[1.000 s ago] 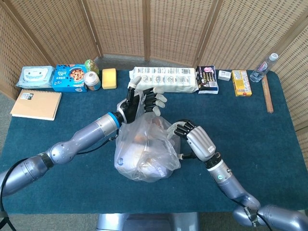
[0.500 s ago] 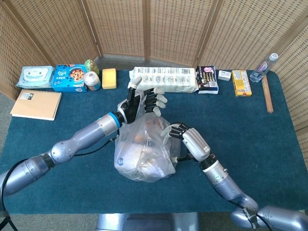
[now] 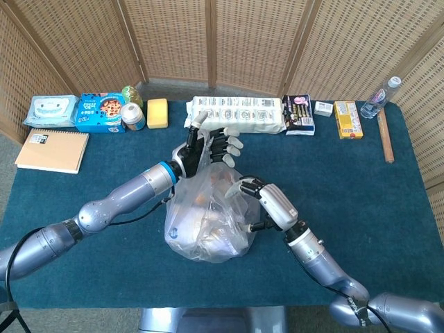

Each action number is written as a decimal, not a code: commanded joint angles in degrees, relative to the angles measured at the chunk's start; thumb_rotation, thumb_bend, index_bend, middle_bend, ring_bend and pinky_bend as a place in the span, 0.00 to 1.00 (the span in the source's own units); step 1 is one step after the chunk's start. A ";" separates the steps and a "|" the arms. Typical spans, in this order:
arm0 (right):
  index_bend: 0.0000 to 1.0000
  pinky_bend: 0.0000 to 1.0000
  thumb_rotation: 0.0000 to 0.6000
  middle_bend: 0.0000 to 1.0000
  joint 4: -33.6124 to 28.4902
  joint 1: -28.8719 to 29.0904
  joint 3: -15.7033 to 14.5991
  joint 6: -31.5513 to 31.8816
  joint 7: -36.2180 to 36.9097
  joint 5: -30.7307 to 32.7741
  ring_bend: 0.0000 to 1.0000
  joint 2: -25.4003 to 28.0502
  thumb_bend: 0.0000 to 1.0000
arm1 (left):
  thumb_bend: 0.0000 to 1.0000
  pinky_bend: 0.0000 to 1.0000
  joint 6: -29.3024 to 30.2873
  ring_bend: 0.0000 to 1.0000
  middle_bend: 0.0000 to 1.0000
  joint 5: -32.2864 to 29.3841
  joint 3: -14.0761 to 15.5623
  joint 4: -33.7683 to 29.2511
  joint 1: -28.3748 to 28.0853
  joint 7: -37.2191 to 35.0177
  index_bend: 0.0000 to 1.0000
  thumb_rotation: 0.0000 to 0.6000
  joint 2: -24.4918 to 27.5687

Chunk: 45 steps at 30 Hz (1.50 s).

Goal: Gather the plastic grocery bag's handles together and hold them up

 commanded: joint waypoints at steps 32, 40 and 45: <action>0.48 0.13 1.00 0.39 -10.88 -6.53 13.48 6.37 5.98 17.92 0.29 -0.11 0.22 | 0.20 0.46 2.16 0.45 0.47 3.09 -6.54 -12.71 10.56 8.01 0.41 0.00 1.72; 0.48 0.12 1.00 0.39 -12.75 -7.75 15.80 6.87 5.86 19.27 0.28 2.00 0.22 | 0.20 0.45 0.91 0.45 0.47 5.05 -8.75 -14.56 12.89 9.57 0.41 0.00 -0.21; 0.47 0.11 1.00 0.39 -13.53 -7.96 16.70 6.52 5.17 20.08 0.27 2.91 0.22 | 0.20 0.45 -3.57 0.45 0.47 5.41 -10.88 -14.21 14.60 10.84 0.41 0.00 -1.35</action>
